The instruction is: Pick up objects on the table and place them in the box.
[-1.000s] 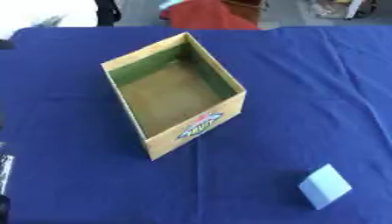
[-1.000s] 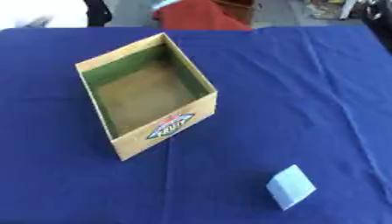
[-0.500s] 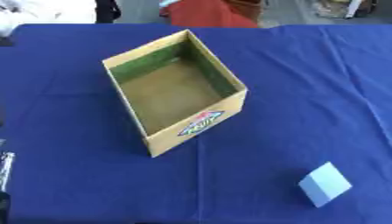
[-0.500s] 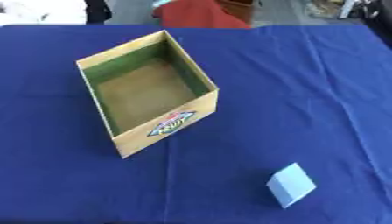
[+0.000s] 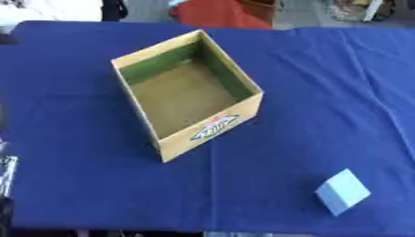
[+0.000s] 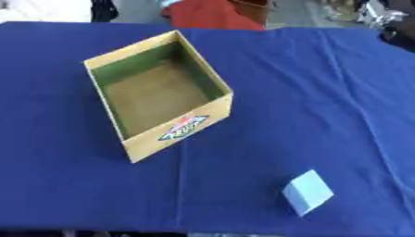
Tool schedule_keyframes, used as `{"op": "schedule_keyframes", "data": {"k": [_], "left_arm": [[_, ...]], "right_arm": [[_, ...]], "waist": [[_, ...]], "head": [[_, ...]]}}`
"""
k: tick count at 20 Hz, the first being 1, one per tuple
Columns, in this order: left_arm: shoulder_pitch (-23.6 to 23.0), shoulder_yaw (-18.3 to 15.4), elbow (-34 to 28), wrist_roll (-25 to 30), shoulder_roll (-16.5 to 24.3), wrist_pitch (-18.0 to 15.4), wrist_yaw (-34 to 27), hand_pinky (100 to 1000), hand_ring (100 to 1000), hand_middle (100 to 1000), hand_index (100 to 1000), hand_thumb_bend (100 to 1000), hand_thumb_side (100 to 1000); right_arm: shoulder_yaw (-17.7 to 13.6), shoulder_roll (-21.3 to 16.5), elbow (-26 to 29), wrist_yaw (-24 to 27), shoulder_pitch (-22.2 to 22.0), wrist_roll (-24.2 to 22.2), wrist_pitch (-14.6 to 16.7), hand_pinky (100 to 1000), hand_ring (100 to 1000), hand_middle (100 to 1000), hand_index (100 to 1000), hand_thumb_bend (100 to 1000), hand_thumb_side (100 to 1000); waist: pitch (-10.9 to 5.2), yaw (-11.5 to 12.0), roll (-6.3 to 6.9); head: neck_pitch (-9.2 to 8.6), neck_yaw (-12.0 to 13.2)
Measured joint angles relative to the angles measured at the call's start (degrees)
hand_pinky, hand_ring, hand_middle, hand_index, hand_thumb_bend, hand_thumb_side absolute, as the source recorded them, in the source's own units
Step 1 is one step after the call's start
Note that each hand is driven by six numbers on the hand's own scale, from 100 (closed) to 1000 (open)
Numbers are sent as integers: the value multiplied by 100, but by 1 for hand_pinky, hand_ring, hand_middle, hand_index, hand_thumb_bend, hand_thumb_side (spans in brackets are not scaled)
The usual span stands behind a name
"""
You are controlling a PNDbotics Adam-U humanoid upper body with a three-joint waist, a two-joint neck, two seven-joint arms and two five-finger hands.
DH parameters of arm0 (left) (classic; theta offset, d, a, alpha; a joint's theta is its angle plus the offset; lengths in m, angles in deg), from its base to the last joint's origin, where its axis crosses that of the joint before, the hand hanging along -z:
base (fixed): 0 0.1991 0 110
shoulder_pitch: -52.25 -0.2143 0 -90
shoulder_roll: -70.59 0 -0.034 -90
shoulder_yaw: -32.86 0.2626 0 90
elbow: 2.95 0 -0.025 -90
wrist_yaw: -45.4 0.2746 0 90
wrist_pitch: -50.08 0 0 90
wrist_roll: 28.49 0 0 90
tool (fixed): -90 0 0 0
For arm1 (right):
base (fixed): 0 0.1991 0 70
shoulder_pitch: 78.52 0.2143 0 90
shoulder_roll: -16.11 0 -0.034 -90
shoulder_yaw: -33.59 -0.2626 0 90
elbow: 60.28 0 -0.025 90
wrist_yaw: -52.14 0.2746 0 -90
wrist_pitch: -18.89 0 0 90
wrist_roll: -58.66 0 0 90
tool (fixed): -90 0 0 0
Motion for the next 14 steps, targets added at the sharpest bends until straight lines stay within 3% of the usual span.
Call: {"op": "schedule_keyframes", "data": {"k": [3,4,5,14], "left_arm": [[-12,0,0,0,43,0,11,584,798,677,736,161,908],[-14,0,0,0,46,0,13,584,798,677,736,161,908],[-14,0,0,0,46,0,14,584,798,677,736,161,909],[-16,1,0,1,90,1,44,581,800,677,734,160,912]], "right_arm": [[134,-261,-58,48,-72,-245,158,878,874,834,897,100,970],[180,-330,-69,83,-93,-333,219,880,877,836,901,100,910],[219,-391,-83,124,-110,-417,279,881,879,841,903,100,958],[490,-674,-158,299,-233,-995,727,886,897,867,926,100,924]], "waist": [[-4,-3,-26],[-4,-7,-32],[-4,-11,-37],[69,-51,-67]], "head": [[0,1],[0,-1],[-2,-9],[-200,-192]]}}
